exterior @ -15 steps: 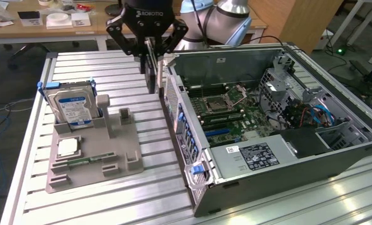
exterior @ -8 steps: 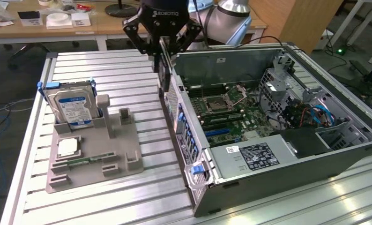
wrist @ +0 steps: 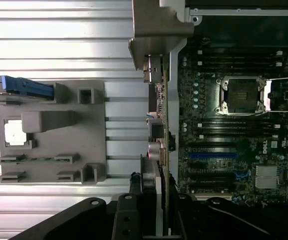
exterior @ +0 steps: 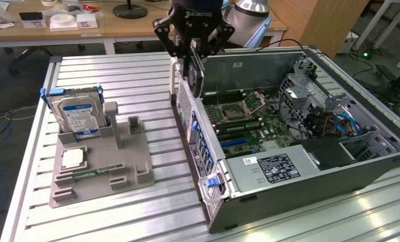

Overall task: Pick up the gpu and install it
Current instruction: 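Pick up the gpu and move the gpu toward the slot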

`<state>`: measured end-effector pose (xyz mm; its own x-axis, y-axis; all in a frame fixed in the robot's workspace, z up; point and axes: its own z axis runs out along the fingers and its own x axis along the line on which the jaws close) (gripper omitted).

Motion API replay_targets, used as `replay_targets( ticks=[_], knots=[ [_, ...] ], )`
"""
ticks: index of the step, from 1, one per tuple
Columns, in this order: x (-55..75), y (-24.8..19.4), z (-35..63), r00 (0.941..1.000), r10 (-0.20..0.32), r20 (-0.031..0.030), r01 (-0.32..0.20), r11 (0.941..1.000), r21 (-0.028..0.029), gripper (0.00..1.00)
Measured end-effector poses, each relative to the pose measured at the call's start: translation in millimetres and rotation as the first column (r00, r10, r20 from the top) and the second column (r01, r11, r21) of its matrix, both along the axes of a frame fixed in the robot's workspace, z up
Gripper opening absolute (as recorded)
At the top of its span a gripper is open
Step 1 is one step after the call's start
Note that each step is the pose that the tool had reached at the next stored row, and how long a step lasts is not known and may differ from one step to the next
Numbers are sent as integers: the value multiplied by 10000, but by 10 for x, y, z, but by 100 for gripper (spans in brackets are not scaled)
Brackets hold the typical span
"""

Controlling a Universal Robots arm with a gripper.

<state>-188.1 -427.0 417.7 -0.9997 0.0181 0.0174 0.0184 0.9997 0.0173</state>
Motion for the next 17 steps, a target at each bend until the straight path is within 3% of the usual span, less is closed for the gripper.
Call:
replay_targets(
  ticks=[17],
  knots=[
    [648,14,0,10000,-1,18,1,10000,18,28]
  ],
)
